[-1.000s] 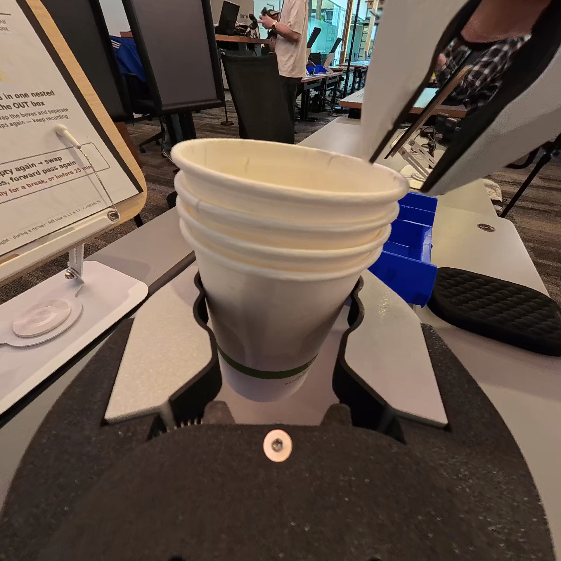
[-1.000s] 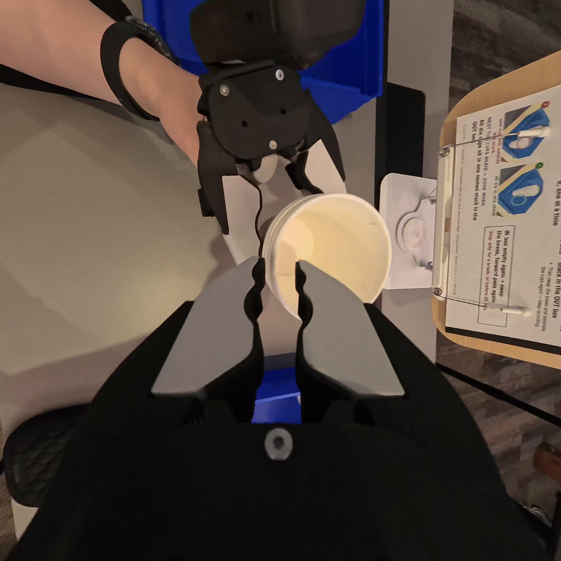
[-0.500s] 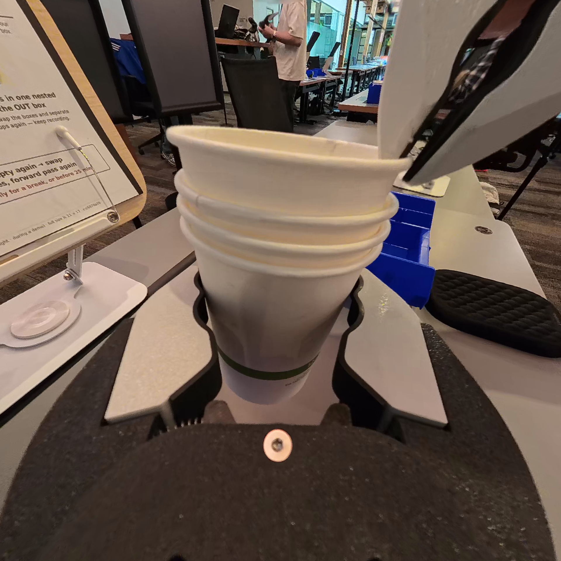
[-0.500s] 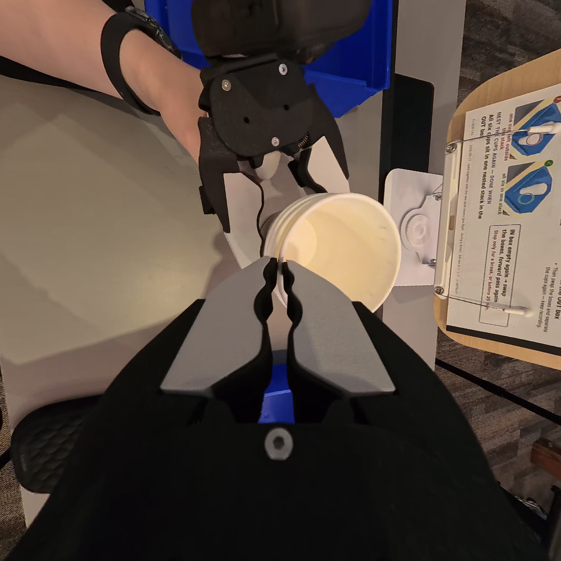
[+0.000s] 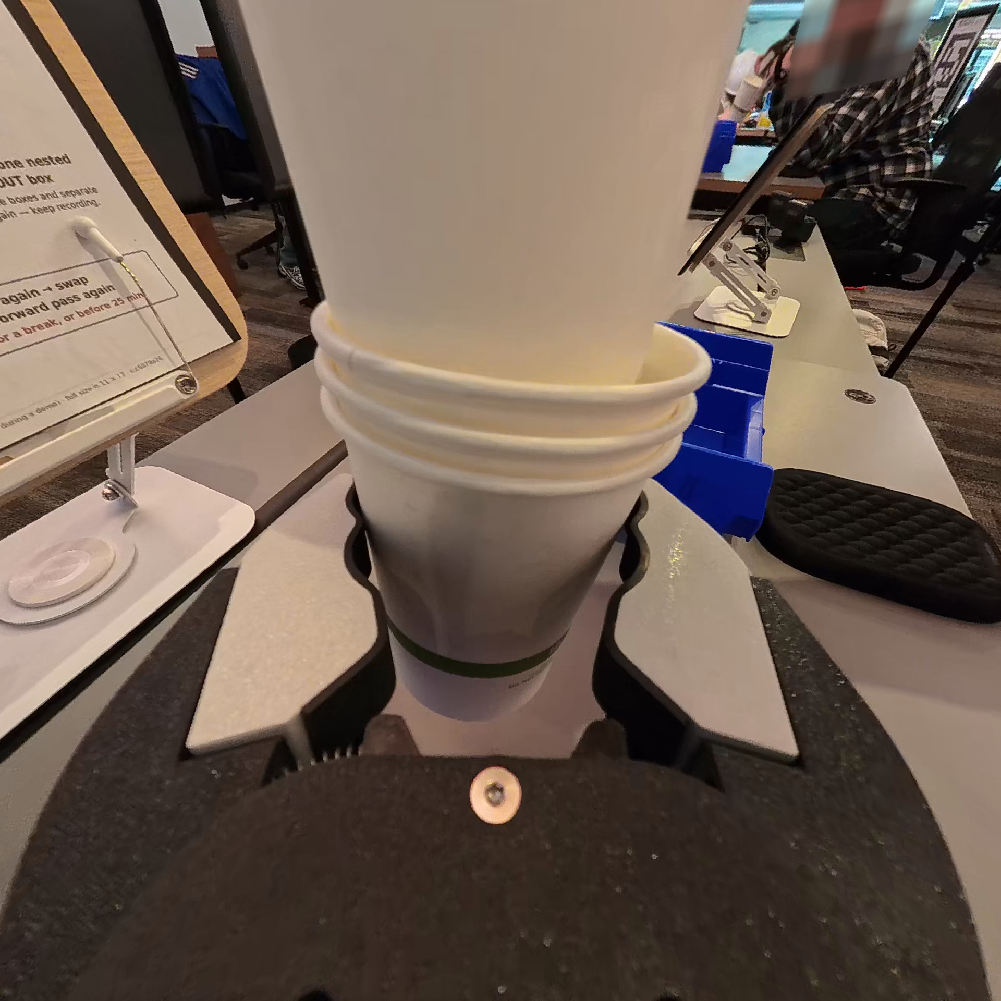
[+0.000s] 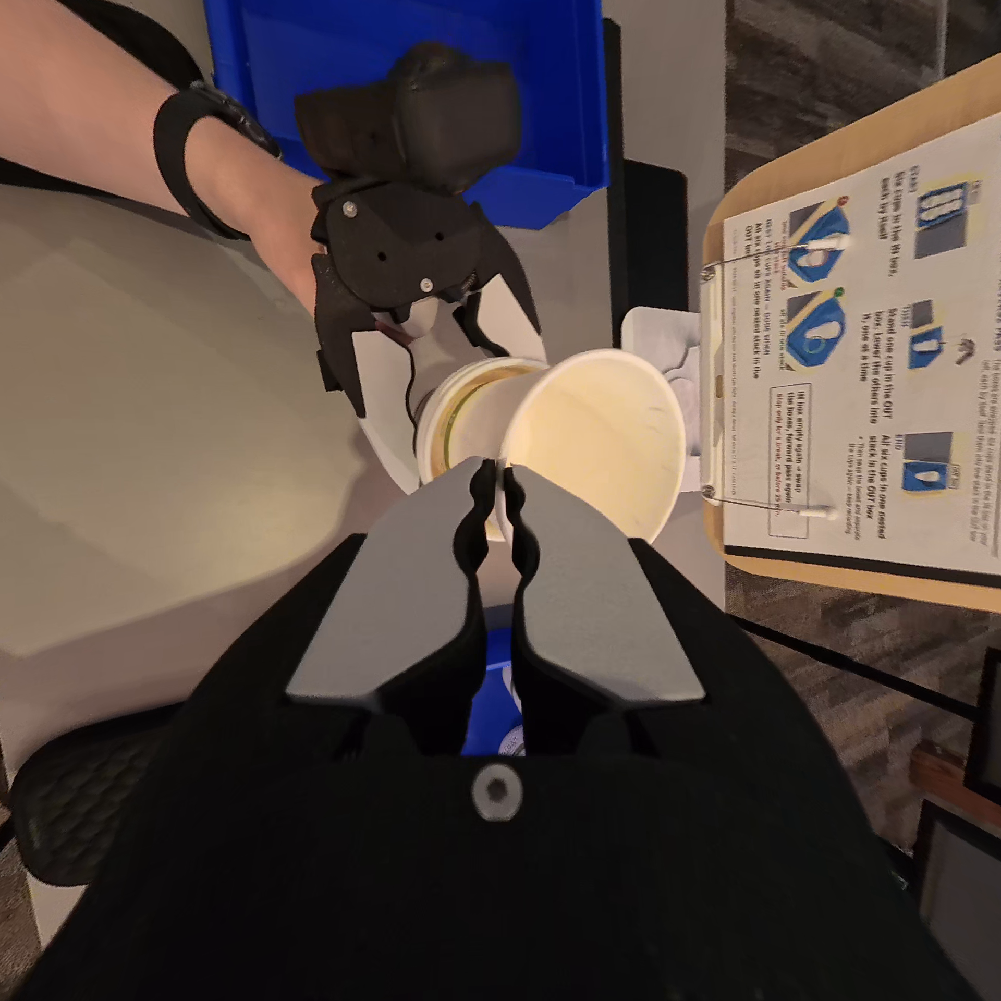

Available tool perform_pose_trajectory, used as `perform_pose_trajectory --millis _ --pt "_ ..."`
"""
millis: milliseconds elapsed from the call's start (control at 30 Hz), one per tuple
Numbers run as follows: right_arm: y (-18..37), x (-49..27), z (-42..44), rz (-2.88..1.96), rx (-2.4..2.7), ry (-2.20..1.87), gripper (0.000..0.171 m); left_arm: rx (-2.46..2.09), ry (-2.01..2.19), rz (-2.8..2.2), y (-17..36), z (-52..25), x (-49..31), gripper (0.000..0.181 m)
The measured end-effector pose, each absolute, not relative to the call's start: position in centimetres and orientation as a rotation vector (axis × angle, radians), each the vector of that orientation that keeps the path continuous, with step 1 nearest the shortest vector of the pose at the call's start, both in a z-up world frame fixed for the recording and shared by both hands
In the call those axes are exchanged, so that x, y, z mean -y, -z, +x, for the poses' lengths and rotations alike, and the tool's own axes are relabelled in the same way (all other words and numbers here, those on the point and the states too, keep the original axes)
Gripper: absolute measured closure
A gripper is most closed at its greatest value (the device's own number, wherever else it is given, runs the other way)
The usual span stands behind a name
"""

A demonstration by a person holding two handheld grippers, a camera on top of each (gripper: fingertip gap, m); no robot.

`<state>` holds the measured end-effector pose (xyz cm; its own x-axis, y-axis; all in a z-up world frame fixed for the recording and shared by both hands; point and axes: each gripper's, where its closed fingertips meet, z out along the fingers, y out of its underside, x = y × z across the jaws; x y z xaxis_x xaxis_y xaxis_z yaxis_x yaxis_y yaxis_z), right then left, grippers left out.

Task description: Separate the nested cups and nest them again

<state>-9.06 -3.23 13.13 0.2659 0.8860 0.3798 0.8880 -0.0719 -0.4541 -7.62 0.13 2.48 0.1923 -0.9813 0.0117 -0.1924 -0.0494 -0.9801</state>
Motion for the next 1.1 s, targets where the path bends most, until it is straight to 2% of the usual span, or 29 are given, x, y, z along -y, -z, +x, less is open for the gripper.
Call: perform_pose_trajectory --millis 333,667,867,1100 --pt "-18.1 3.4 -6.3 -1.899 1.452 0.017 0.168 -1.188 0.988 -1.463 -2.3 -7.5 -0.2 0.089" --pt "-19.9 4.2 -1.9 -1.942 1.335 0.078 0.168 -1.196 0.977 -1.469 -2.0 -7.4 -0.2 0.089" --pt "-19.1 4.8 2.8 -2.054 1.242 0.171 0.168 -1.195 0.979 -1.469 -2.0 -7.4 -0.2 0.089" --pt "-15.3 6.0 8.9 -2.214 1.122 0.237 0.168 -1.193 0.983 -1.467 -2.1 -7.4 -0.1 0.089"
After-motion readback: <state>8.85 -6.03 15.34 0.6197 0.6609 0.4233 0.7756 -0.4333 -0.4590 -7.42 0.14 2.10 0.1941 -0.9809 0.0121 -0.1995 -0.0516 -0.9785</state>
